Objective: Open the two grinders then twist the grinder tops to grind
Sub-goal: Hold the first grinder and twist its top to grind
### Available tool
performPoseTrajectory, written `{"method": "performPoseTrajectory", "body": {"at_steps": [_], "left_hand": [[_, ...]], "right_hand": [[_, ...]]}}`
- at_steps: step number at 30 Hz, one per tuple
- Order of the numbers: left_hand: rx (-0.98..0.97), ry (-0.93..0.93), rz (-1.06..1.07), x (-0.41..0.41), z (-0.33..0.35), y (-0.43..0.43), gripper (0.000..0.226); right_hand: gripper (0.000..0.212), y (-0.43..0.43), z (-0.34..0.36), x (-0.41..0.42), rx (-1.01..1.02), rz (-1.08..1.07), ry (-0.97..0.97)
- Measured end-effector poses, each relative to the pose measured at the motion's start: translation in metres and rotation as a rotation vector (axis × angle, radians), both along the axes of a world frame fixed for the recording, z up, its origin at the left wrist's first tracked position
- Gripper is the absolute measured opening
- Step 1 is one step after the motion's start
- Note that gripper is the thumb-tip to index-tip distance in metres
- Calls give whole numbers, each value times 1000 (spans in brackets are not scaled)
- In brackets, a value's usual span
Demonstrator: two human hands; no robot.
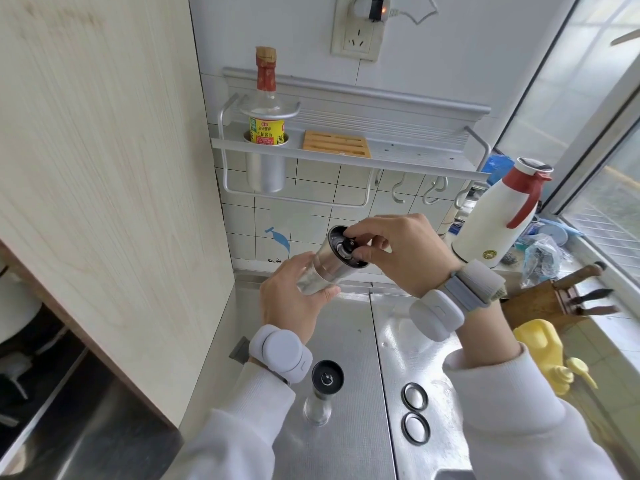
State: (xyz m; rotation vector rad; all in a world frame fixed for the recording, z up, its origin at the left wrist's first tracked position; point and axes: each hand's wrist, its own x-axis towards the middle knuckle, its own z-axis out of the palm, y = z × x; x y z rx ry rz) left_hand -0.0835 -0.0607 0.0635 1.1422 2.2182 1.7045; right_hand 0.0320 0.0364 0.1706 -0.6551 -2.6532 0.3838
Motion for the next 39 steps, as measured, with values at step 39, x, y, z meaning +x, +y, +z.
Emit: {"method": "performPoseTrajectory", "body": {"at_steps": [39], "left_hand": [[9, 130, -57, 1, 3, 3, 39]], "right_hand": [[20, 8, 1, 1, 61, 22, 20]]}}
